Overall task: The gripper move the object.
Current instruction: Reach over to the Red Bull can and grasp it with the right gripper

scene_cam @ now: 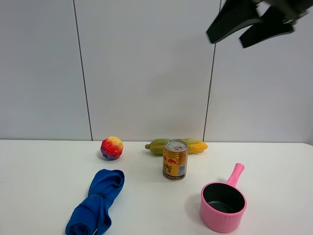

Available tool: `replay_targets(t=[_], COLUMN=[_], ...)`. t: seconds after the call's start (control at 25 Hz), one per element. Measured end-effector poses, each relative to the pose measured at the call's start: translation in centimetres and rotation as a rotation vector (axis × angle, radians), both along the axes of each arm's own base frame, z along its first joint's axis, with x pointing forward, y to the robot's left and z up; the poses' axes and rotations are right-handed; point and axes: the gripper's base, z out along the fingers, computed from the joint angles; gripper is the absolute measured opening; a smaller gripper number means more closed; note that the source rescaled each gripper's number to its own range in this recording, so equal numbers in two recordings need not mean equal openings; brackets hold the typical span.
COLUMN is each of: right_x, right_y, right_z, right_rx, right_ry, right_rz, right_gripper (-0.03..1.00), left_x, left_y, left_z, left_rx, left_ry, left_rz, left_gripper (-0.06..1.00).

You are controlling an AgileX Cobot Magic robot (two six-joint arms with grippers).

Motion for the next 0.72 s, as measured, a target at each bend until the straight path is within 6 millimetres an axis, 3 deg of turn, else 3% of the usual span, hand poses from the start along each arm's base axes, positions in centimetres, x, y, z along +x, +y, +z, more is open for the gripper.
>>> replay_targets(t=[0.2, 0.36, 0.52, 0.72], right_x=[5.8, 9.0, 10.6, 11.5], right_y=[6.2, 9.6, 11.2, 11.7], right_z=[-4.2, -7.5, -10.0, -14.1], right_rx=[-0.134, -0.213, -0.281, -0.372], right_ry=[0.117, 0.211, 0.276, 0.364], right_rz=[-0.020, -0.061, -0.097, -0.111], right_gripper=[1.00, 1.00, 1.00, 1.00], left_x=[0.0, 0.0, 0.0, 0.0], left_y=[0.0, 0.0, 0.0, 0.0], left_z=[0.0, 0.0, 0.0, 0.0], left_rx=[0.000, 0.000, 0.000, 0.000], left_ry=[0.000, 0.000, 0.000, 0.000], left_rz=[0.000, 0.000, 0.000, 0.000], left_gripper=[1.00, 1.00, 1.00, 1.00])
